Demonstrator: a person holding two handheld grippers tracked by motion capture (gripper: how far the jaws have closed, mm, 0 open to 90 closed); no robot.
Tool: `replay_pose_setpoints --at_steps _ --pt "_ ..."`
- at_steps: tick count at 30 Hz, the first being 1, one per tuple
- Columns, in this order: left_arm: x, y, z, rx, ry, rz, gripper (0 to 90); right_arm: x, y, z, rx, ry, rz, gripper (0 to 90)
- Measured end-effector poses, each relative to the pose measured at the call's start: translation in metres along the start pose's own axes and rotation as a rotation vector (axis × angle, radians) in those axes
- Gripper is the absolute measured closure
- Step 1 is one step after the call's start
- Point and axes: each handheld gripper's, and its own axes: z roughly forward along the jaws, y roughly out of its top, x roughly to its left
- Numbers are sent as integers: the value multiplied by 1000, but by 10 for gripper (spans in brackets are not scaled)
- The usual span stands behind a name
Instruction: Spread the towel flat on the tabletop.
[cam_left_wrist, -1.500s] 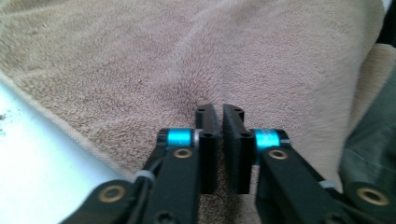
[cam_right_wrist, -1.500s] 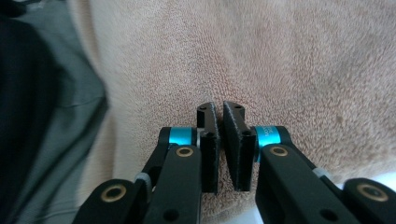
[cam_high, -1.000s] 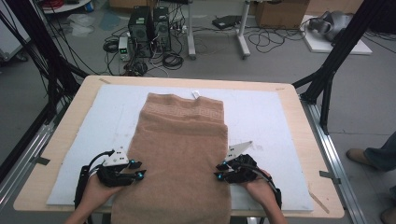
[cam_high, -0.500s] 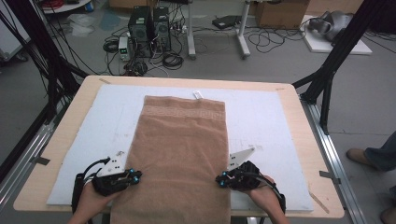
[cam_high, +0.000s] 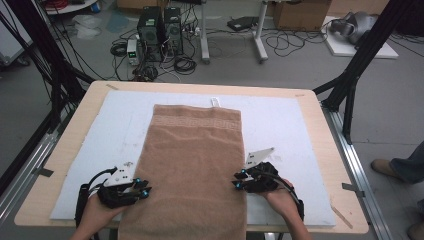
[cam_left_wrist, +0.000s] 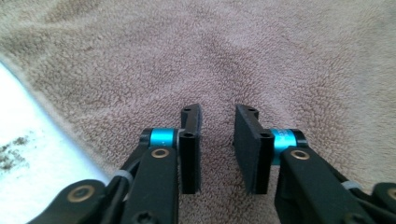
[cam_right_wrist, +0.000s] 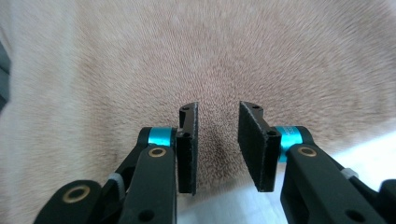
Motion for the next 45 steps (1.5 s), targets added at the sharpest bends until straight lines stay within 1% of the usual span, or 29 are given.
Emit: replay_pose_setpoints --at_steps 2,3,4,6,8,12,13,14,15,16,17,19,20,21,22,24,27,30,31,32,34,35,36,38,40,42,43,44,45 --pt "1 -1 -1 0 4 2 799 1 -2 1 -14 -16 -10 799" --pt "1 -1 -1 0 -4 0 826 1 -2 0 -12 -5 -2 833" --pt "1 -1 -1 0 -4 3 845 0 -3 -1 -12 -1 0 839" --pt "0 -2 -3 0 -2 8 857 0 -4 -2 -5 1 -12 859" --pt "-1 -3 -3 -5 -4 1 864 2 -4 -4 5 -5 -18 861" --pt "-2 -4 -7 -6 -24 0 868 5 -5 -7 16 -11 -31 861" --pt "-2 -3 -7 -9 -20 0 857 6 -5 -9 11 -10 -29 860" --pt "-1 -3 -8 -6 -8 1 800 8 -4 -11 -15 4 -25 823" --pt "1 -2 -7 -4 -1 -11 755 10 -3 -13 -34 14 -24 801" --pt "3 -2 -6 -5 -2 -19 717 12 -3 -13 -52 23 -29 752" --pt "4 -1 -5 -7 -2 -26 700 14 -2 -12 -53 31 -32 726" --pt "4 0 -1 3 2 -20 714 16 -2 -9 -48 52 -40 723" --pt "3 0 -1 4 6 -14 724 16 -2 -7 -38 48 -43 729" --pt "3 0 -1 6 8 -6 737 16 -3 -4 -19 54 -39 745" --pt "3 -1 -1 3 5 -13 746 15 -5 -1 -1 53 -37 758" --pt "3 -2 -2 0 0 -17 758 15 -8 -1 -26 56 -29 779" --pt "4 -2 -4 3 -4 -22 752 16 -10 -2 -29 61 -24 785" --pt "6 1 -5 -4 -3 -32 703 17 -12 -6 -30 66 -18 777" --pt "7 2 -5 -10 -2 -35 677 17 -13 -7 -33 63 -16 755" --pt "8 4 -6 -26 -3 -53 659 16 -13 -9 -39 56 -12 734" --pt "10 7 -8 -41 1 -65 622 13 -14 -13 -60 44 8 695" --pt "12 9 -8 -47 3 -75 593 11 -13 -16 -67 29 16 668" --pt "14 11 -9 -52 4 -78 567 8 -13 -19 -72 16 27 641" --pt "17 14 -10 -67 6 -90 545 3 -11 -22 -84 10 48 576" --pt "21 17 -12 -77 12 -102 510 -1 -7 -26 -98 1 61 542" --pt "24 22 -14 -89 21 -108 485 -4 -3 -30 -123 -19 73 462" --pt "25 23 -15 -89 19 -107 470 -6 -1 -31 -128 -19 80 453" --pt "27 26 -17 -99 23 -111 461 -8 0 -32 -133 -16 77 440" --pt "28 27 -18 -100 24 -112 451 -9 3 -34 -139 -23 80 415"
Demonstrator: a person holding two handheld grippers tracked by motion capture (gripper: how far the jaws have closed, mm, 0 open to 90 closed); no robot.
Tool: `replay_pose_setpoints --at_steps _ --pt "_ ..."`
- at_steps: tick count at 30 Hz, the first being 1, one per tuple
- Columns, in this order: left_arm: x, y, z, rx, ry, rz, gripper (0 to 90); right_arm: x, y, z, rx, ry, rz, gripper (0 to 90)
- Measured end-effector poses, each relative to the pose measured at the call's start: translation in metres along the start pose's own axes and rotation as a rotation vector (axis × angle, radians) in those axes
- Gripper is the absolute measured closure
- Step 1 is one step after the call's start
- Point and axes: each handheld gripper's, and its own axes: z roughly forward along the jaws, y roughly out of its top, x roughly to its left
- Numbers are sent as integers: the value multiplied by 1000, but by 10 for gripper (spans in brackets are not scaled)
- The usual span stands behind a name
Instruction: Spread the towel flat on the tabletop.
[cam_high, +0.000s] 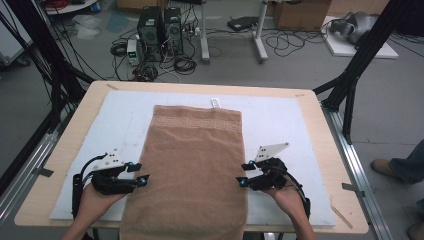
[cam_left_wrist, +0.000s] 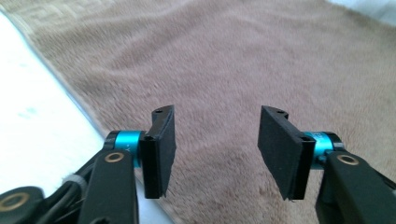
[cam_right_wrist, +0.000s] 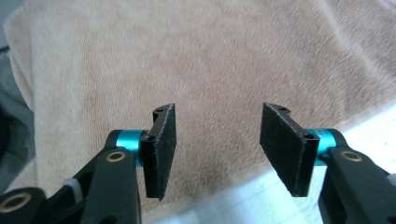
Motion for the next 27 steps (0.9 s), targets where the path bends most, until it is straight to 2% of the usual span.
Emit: replay_pose_setpoints --at_steps 5,14,22,27 --pt "6 10 -4 -17 11 -6 403 -6 12 -2 -10 -20 11 342" --pt "11 19 -3 -28 24 -6 369 -16 31 -2 -18 -44 15 277" --pt "13 24 -3 -29 18 -3 363 -15 34 -5 -27 -57 8 259" --pt "13 23 -3 -25 16 -3 362 -16 34 -7 -24 -58 21 256"
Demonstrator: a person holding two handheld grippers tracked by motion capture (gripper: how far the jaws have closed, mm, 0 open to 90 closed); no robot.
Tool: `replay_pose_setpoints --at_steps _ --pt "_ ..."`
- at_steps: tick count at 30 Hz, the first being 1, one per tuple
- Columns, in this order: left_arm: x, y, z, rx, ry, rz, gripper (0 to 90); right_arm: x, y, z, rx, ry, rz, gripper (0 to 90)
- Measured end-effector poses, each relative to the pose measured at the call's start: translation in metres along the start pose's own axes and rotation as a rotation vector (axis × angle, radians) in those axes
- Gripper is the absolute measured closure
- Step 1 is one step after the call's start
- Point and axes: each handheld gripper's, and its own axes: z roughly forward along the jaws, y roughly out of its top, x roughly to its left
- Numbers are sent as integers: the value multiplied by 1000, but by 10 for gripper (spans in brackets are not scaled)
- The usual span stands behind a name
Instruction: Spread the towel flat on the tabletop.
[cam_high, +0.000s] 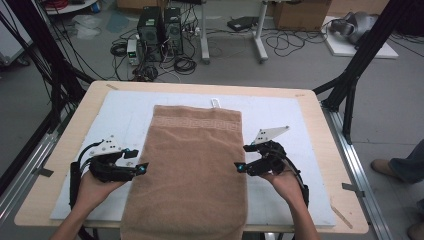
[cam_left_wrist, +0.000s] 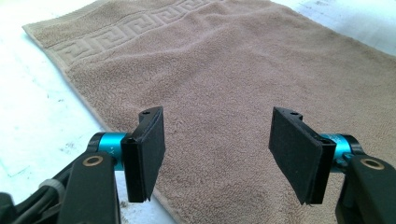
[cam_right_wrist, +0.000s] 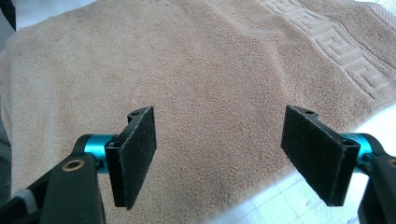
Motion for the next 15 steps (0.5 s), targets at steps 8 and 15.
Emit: replay_pose_setpoints --at_steps 8,15 --pt "2 0 -2 -5 -3 -4 361 -1 3 1 9 -4 -14 251" --pt "4 0 2 -12 3 4 361 -4 5 5 34 -5 -7 251"
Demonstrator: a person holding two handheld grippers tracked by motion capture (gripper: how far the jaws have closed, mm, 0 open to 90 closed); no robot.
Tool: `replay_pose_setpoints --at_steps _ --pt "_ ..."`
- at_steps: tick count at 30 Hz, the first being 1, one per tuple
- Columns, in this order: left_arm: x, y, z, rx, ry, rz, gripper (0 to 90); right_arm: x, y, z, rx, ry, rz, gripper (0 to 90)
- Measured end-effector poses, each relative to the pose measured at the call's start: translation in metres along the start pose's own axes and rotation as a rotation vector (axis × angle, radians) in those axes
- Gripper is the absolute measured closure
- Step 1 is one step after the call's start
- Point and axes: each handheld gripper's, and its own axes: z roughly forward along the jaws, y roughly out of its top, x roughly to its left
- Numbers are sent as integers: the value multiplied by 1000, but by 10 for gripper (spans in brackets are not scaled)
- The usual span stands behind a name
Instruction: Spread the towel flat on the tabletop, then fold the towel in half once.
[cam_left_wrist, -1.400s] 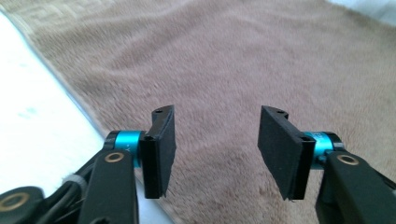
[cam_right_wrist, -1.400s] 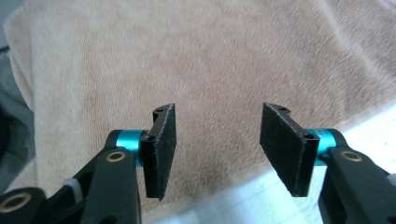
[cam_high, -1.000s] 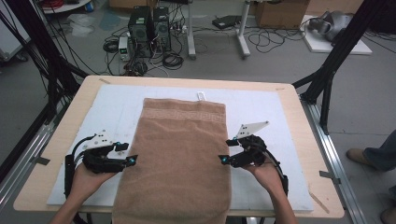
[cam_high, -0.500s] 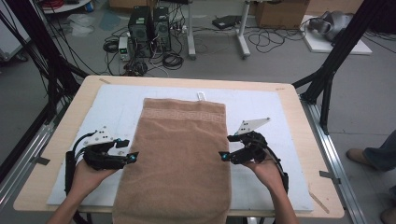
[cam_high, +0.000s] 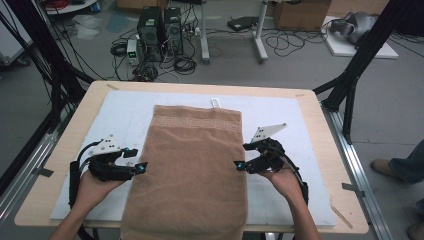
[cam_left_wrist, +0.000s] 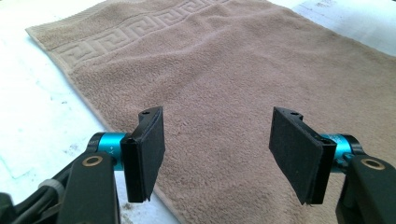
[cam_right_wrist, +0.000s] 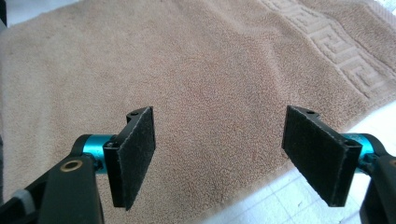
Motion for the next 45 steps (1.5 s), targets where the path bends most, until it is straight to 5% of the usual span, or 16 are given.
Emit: replay_pose_setpoints --at_steps 6,11,17,21,32,39,43,45 --pt "6 4 3 5 2 -10 359 1 3 1 8 -4 1 251" --pt "16 25 12 19 32 15 348 -8 9 -2 0 -24 3 251" --pt "39 58 28 16 28 -12 349 -31 27 -9 -34 -73 16 258" --pt "56 67 42 17 68 -27 354 -48 38 -3 -48 -98 29 285" --pt "93 47 91 77 103 -122 441 -87 24 49 40 -162 104 431" --pt "94 34 120 170 120 -166 506 -95 17 74 68 -216 131 511" --pt "90 34 123 185 183 -117 604 -95 13 82 94 -240 160 562" --pt "90 35 123 184 209 -127 682 -94 14 82 100 -257 166 621"
